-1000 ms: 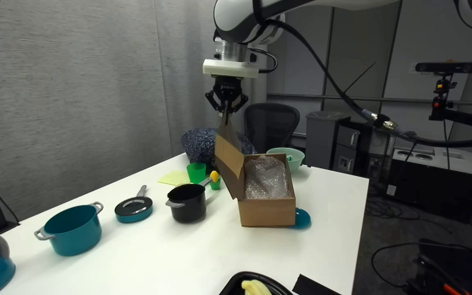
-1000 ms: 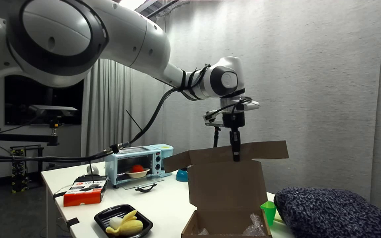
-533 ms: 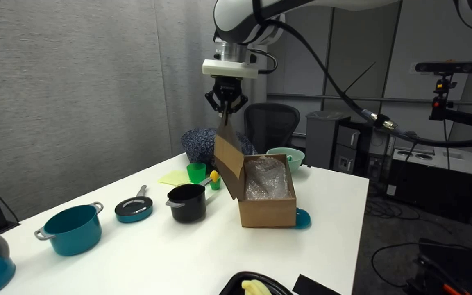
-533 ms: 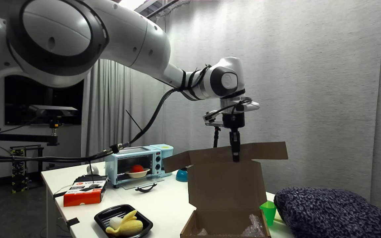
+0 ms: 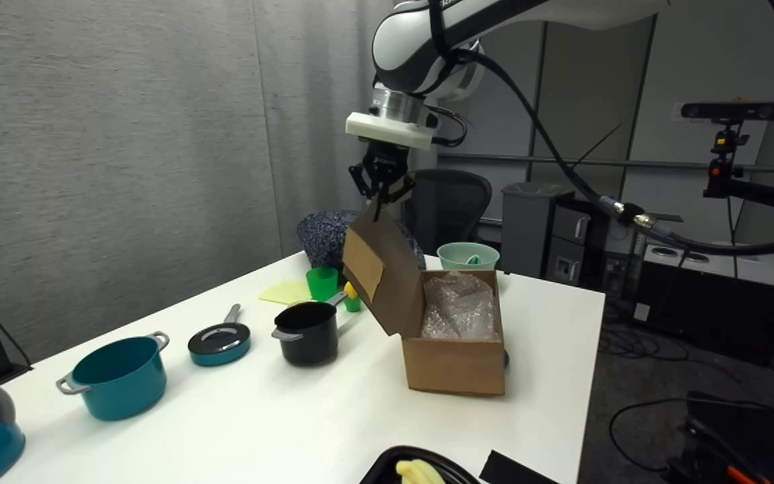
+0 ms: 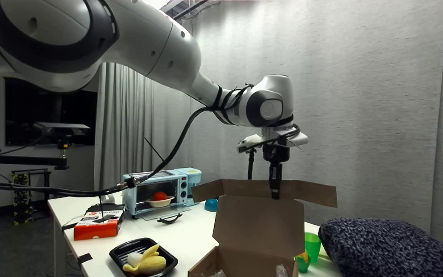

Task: Move the box forward, then close the lid of the box

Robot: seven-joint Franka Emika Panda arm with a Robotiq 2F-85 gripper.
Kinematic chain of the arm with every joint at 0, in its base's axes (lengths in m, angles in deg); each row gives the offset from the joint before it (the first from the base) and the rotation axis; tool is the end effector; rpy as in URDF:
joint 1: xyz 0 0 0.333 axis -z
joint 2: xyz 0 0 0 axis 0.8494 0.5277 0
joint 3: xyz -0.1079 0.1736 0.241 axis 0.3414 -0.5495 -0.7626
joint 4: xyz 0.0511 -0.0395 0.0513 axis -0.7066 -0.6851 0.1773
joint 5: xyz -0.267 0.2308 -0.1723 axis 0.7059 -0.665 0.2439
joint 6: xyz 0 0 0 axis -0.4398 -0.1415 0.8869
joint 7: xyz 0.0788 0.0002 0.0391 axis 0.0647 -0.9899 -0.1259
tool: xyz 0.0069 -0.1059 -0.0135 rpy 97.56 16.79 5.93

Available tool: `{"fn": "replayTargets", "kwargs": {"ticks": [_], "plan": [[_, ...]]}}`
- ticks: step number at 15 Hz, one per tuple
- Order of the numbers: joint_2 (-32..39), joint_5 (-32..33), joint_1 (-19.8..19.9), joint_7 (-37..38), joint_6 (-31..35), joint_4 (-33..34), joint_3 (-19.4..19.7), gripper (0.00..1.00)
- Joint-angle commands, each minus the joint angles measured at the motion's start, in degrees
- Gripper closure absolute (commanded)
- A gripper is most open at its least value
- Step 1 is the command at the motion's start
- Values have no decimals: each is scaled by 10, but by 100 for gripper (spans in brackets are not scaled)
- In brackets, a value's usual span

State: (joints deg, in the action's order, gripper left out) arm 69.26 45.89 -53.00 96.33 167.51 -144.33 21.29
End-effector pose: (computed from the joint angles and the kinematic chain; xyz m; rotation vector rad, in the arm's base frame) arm 0.7152 -0.1109 0.4430 -2.4736 1.6166 -0.2258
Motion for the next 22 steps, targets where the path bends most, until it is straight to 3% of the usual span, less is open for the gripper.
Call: {"fn": "replayTargets", "kwargs": {"ticks": [1, 6, 13, 18, 22], "plan": [[-68, -8, -7, -5, 27, -98, 5, 99], [-106, 48, -17, 0, -62, -124, 17, 99], [-108, 111, -7, -17, -227, -89, 29, 99], [-99, 151, -10, -22, -272, -96, 33, 99], [-105, 164, -13, -29, -254, -114, 29, 99]]}}
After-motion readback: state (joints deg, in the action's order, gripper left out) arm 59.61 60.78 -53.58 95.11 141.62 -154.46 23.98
